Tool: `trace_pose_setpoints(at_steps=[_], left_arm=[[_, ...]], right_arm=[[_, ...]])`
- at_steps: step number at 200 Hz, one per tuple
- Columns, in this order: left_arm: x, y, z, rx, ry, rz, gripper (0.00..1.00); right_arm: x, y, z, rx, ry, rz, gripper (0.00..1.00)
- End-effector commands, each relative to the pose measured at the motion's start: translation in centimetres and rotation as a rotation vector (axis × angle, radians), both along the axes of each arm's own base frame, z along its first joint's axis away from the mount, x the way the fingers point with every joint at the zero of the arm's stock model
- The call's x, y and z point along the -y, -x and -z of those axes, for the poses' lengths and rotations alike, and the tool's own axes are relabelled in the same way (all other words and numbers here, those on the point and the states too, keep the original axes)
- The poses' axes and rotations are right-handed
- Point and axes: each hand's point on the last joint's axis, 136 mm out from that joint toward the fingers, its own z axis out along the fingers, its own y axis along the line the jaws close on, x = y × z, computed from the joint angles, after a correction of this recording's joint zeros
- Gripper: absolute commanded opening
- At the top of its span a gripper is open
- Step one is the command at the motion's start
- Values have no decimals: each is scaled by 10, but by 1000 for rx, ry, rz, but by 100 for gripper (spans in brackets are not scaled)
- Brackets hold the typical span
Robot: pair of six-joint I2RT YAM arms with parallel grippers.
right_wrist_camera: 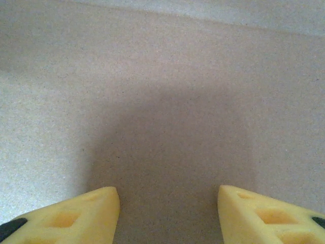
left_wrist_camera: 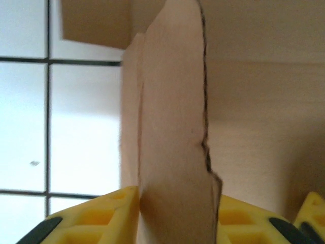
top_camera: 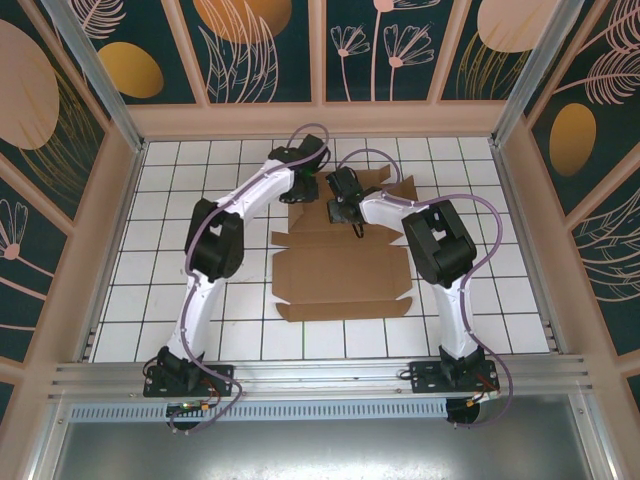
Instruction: Fold the paper box
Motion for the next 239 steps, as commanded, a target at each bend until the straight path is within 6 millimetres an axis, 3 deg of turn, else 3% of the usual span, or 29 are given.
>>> trace_pose_setpoints(at_steps=[1, 45, 63, 95, 143, 179, 196, 215, 228, 239], left_arm=[[-22, -4, -19, 36, 56, -21, 27], [-56, -5, -27, 62, 43, -46, 9], [-67, -6, -18, 60, -27, -39, 0], [-79, -9, 7, 19, -148, -47, 0], [-68, -5, 17, 48, -505, 16, 2], [-53, -7, 13, 78, -526, 18, 4], [-51, -11, -6, 121, -481, 6, 14], [-44, -10, -30, 159, -278, 30, 28], [-41, -6, -51, 205, -106, 42, 55], [-44, 5, -64, 231, 5, 54, 67]], right_arm=[[38, 73, 69, -305, 170, -13, 55], [40, 74, 69, -306, 176, -14, 55], [39, 74, 67, -303, 175, -15, 54], [39, 71, 65, -299, 178, -11, 54], [42, 72, 72, -308, 197, 8, 54], [44, 74, 75, -310, 203, 12, 54], [45, 73, 75, -310, 201, 15, 54], [43, 74, 74, -310, 177, 12, 54], [42, 75, 75, -317, 155, 10, 54], [42, 77, 76, -323, 145, 8, 54]])
